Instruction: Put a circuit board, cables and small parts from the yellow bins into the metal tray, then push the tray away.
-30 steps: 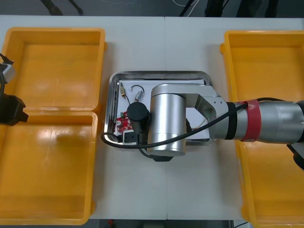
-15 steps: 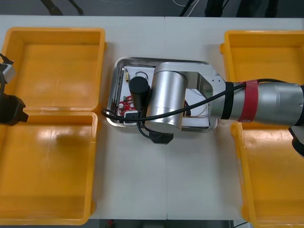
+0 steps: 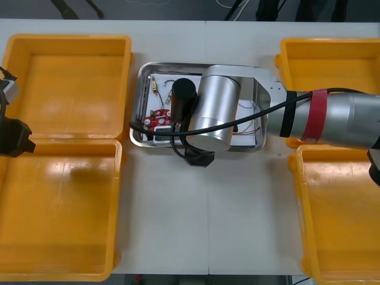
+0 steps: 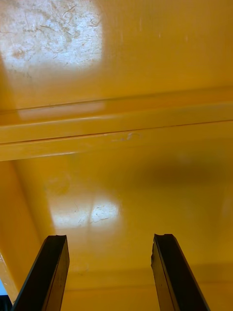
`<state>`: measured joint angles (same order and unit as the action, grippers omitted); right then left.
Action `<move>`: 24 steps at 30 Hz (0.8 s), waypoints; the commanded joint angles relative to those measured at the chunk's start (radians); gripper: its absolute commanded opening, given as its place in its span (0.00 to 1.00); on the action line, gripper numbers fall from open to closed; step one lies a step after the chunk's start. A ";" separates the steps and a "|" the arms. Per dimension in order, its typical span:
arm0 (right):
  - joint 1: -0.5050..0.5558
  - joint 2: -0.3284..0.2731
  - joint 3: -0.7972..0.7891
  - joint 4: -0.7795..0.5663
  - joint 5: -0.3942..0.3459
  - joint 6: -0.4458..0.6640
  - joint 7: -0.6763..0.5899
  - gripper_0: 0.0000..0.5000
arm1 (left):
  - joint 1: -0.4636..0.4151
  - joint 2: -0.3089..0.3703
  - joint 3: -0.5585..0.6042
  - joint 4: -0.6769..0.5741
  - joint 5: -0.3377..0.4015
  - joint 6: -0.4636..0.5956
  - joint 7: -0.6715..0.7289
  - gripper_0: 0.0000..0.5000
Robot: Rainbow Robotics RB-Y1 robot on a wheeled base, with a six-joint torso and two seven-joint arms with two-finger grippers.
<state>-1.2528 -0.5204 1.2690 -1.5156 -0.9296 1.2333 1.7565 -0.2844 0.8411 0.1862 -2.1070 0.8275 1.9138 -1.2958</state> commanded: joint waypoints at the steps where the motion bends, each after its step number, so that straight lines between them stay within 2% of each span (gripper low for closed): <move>1: -0.074 -0.033 0.001 0.021 -0.018 -0.037 0.060 0.00 | 0.016 0.042 0.027 -0.031 -0.001 0.006 0.024 1.00; 6: -0.099 -0.035 0.001 0.057 -0.031 -0.063 0.141 0.00 | 0.016 0.042 0.027 -0.031 -0.001 0.006 0.024 1.00; 11: -0.123 -0.041 0.001 0.120 -0.109 -0.107 0.227 0.00 | 0.016 0.042 0.027 -0.031 -0.001 0.006 0.024 1.00; 14: -0.132 -0.043 0.001 0.147 -0.118 -0.130 0.270 0.00 | 0.016 0.042 0.027 -0.031 -0.001 0.006 0.024 1.00; 24: -0.157 -0.044 0.001 0.216 -0.161 -0.164 0.314 0.00 | 0.016 0.042 0.027 -0.031 -0.001 0.006 0.024 1.00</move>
<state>-1.3459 -0.5388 1.2699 -1.3110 -1.0779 1.0849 2.0555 -0.2844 0.8411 0.1862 -2.1071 0.8275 1.9138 -1.2958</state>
